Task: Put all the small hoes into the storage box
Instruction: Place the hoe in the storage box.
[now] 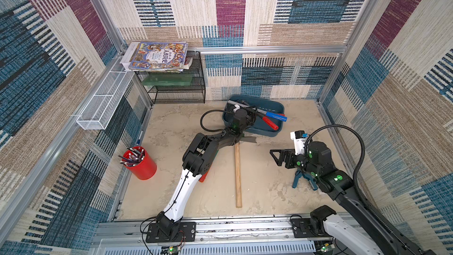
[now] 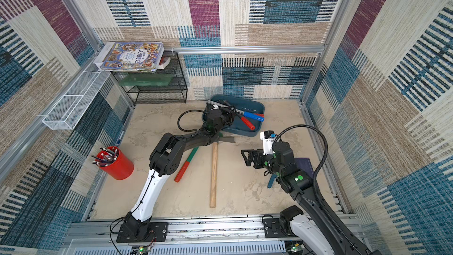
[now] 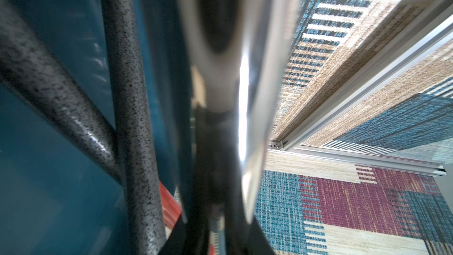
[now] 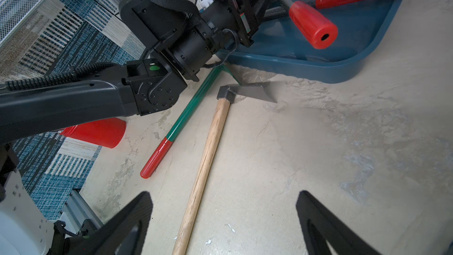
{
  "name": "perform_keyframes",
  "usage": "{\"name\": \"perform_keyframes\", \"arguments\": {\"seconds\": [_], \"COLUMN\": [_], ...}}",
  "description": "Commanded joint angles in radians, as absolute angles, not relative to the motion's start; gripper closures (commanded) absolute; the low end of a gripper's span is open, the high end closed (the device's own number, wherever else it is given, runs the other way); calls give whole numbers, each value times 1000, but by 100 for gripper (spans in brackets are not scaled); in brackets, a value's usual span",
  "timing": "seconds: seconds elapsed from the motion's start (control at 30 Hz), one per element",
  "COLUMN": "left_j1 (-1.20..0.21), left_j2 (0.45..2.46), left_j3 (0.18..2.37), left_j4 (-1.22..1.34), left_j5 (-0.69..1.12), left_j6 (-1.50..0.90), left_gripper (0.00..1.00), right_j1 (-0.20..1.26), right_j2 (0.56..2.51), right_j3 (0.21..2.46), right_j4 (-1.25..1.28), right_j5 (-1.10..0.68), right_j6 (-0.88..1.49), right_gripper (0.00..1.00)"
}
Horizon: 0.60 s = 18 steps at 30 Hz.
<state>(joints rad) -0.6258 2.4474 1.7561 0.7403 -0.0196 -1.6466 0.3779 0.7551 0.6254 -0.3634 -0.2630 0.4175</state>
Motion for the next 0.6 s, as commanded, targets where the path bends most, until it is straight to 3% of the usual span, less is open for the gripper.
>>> {"name": "perform_keyframes", "arguments": {"seconds": [0.0, 0.57], "left_j1": [-621, -622], "left_j2": [2449, 2332], "left_j3": [1741, 1630], "left_j4": [800, 575], "left_j5": [-44, -57], "left_j6": [-1677, -1673], "left_gripper": [100, 100], "right_j1": [377, 377], "right_j2": [756, 767], "right_j3": [626, 620], "right_j4": [-339, -327], "right_j5": [-273, -295], "right_j6": [414, 419], "right_gripper": [4, 4]}}
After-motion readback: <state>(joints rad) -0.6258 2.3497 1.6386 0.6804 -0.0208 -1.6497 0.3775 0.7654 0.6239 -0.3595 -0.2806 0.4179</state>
